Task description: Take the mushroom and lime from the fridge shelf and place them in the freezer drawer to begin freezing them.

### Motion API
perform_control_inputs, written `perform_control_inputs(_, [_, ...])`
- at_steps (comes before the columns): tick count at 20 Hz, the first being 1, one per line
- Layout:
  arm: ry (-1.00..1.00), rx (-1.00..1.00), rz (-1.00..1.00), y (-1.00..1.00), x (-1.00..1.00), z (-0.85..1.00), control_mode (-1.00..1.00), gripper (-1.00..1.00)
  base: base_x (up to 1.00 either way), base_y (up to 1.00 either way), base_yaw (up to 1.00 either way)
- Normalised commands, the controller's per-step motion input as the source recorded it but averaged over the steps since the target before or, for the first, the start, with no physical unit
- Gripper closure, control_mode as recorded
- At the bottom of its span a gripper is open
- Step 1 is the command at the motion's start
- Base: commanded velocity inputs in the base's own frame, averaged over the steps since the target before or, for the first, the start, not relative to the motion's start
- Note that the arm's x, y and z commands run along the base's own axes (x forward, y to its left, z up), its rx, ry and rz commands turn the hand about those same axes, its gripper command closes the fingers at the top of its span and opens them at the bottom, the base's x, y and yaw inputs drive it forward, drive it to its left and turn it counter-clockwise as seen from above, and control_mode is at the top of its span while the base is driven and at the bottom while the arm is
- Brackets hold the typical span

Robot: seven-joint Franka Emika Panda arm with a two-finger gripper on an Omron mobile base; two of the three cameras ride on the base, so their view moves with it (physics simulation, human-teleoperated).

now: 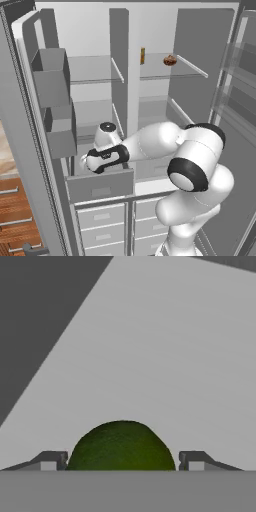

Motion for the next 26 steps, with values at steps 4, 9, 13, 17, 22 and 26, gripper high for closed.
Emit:
perform_control_inputs(4, [-0.07,0.0,-0.08,0.0,0.0,0.34,-1.0,-1.0,0.0,0.0,0.0])
perform_control_inputs(9, [-0.11,0.0,-0.1,0.02,-0.02,0.49,-1.0,-1.0,0.0,0.0,0.0])
perform_control_inputs(13, [-0.2,0.0,-0.11,0.0,-0.2,0.67,-1.0,-1.0,0.0,0.0,0.0])
perform_control_inputs(17, [-0.23,0.0,-0.1,0.0,-0.23,0.63,-1.0,-1.0,0.0,0.0,0.0])
perform_control_inputs(22, [-0.15,0.0,-0.12,-0.03,-0.55,0.71,-1.0,-1.0,0.0,0.0,0.0])
perform_control_inputs(26, [-0.05,0.01,-0.12,-0.29,-0.94,0.74,-1.0,-1.0,0.0,0.0,0.0])
